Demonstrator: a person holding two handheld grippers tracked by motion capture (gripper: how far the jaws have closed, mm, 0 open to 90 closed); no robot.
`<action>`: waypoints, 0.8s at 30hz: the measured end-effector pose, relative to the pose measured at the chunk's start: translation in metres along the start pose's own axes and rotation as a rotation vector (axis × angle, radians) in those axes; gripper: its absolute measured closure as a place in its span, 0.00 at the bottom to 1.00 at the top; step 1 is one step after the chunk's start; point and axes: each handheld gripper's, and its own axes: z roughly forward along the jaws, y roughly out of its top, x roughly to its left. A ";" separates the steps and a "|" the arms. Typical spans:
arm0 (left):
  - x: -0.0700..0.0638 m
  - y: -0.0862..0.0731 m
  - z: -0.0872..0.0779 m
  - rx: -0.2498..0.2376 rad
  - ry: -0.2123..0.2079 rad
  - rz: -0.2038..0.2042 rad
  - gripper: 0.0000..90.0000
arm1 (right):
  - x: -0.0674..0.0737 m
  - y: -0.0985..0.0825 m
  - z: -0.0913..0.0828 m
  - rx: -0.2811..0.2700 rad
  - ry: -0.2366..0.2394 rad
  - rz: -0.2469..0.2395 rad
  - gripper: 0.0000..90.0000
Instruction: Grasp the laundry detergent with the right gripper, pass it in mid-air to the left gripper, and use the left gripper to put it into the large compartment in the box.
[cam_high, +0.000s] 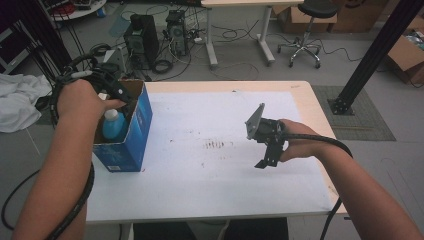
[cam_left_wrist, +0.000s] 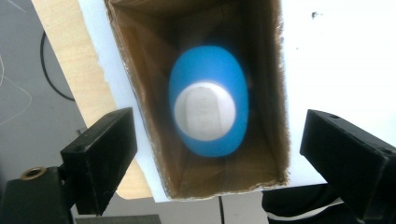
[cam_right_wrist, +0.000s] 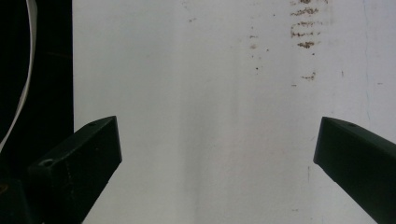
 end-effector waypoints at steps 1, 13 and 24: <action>-0.001 0.000 -0.001 -0.001 0.002 0.005 0.12 | 0.000 0.000 0.000 0.000 -0.001 0.000 0.01; -0.024 0.002 -0.015 -0.017 -0.001 0.095 0.07 | 0.002 0.000 -0.001 0.012 0.000 0.005 0.01; -0.041 0.003 -0.020 -0.025 -0.013 0.188 0.02 | 0.003 -0.001 -0.002 0.020 0.001 0.009 0.01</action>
